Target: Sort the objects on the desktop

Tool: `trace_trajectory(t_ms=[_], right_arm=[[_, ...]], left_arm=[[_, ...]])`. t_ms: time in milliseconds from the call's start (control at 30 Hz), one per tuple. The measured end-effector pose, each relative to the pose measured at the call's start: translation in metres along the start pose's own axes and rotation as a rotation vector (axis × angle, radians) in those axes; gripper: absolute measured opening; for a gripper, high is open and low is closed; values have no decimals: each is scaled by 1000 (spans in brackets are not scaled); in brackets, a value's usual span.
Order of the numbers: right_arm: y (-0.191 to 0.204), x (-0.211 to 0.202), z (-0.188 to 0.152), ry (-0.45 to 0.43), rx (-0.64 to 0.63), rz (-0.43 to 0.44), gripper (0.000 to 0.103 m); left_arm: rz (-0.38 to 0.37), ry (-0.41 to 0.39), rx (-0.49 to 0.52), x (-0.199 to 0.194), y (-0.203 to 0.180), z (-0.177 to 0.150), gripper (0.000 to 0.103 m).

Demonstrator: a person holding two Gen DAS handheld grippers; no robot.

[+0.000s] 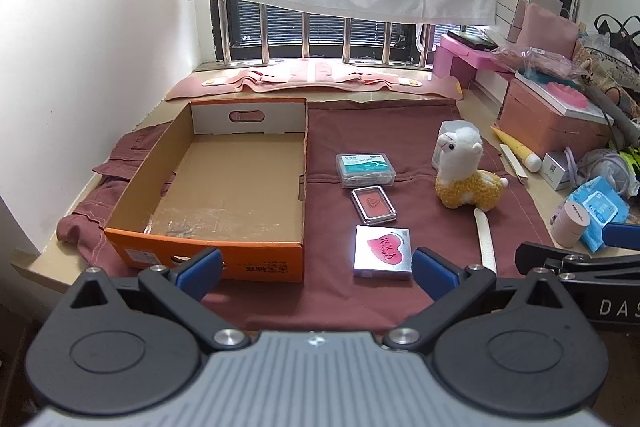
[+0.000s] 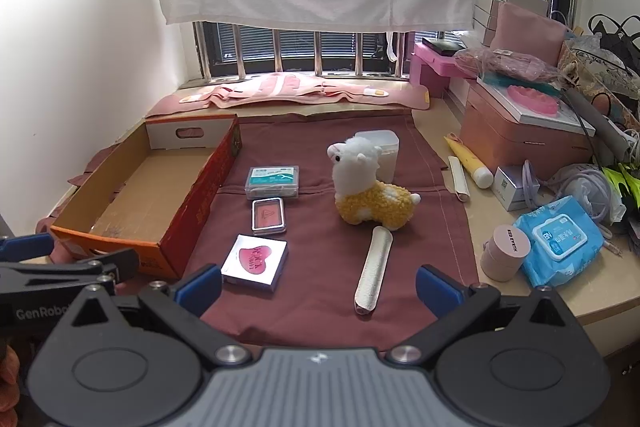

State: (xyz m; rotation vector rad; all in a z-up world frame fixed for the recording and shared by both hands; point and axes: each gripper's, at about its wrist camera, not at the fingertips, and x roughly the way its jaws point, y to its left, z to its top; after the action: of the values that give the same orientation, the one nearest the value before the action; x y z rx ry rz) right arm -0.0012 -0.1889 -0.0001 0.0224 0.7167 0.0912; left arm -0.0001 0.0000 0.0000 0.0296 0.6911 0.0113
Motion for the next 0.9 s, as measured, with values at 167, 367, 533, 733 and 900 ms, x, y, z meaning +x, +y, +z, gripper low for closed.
trace_trajectory(t_ms=[167, 367, 533, 733, 900], right_arm=[[0, 1, 0, 3, -5, -1, 103], [1, 1, 0, 6, -12, -3, 103], [3, 3, -1, 11, -17, -2, 103], [4, 5, -2, 13, -18, 2, 103], [3, 5, -2, 16, -13, 5, 103]], left_arm=[[-1, -10, -6, -1, 0, -1, 103], [-7, -16, -17, -1, 0, -2, 103], [-11, 0, -25, 3, 3, 1, 103], [-10, 1, -24, 3, 3, 0, 103], [-8, 2, -26, 3, 3, -1, 103]])
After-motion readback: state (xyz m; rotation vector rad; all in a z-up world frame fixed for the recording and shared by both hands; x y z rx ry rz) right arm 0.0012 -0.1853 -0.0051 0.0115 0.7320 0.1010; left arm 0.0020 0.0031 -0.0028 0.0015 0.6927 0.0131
